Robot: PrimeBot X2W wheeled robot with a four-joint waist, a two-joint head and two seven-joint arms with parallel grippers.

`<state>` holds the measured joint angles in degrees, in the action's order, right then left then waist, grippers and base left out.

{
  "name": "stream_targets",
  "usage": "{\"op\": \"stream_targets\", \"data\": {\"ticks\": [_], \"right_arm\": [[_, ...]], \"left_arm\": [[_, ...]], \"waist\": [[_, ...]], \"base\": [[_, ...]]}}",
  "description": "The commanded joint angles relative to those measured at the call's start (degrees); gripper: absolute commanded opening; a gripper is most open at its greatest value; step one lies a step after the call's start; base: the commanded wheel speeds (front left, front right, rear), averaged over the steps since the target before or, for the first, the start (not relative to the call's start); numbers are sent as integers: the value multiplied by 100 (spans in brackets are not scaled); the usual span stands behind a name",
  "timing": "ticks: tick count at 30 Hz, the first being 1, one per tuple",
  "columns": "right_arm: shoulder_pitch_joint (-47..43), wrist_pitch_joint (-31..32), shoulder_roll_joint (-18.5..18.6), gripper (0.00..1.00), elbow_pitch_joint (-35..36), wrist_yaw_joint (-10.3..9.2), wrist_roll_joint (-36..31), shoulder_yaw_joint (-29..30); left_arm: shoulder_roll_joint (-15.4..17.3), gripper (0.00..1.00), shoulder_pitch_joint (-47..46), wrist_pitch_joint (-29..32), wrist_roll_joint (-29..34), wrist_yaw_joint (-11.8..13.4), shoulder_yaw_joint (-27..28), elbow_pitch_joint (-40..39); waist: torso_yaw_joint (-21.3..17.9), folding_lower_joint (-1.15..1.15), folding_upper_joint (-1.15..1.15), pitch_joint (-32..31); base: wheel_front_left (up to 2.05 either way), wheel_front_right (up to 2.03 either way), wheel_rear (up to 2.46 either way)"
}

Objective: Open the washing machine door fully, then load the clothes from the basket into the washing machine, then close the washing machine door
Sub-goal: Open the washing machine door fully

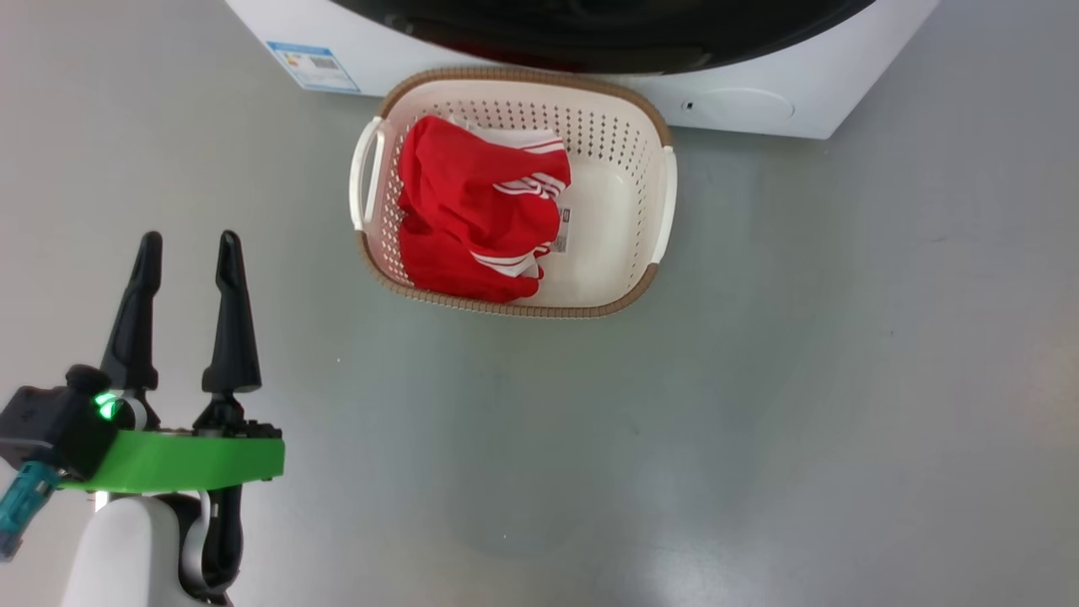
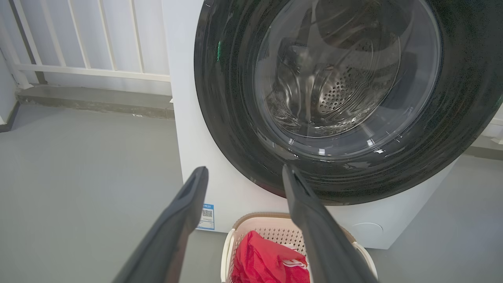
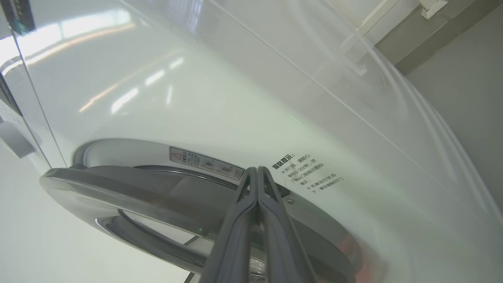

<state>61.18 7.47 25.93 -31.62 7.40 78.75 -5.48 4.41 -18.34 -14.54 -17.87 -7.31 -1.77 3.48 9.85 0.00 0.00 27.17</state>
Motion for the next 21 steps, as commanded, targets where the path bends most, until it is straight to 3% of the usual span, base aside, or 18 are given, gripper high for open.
{"op": "stream_targets", "data": {"ticks": [1,16,21], "right_arm": [[118,100,54,0,119,9,104,-59],[1069,1323,160,0,-404,9,591,-399],[1299,1459,133,0,-528,9,572,-505]], "left_arm": [[153,100,-94,-46,-74,-18,201,-146],[92,100,-261,-46,-109,-18,183,-138],[68,100,-283,-46,-108,-18,203,-125]], "waist": [[76,0,0,128],[198,0,0,416],[228,0,0,450]], "base": [[0,0,0],[0,0,0],[0,0,0]]}}
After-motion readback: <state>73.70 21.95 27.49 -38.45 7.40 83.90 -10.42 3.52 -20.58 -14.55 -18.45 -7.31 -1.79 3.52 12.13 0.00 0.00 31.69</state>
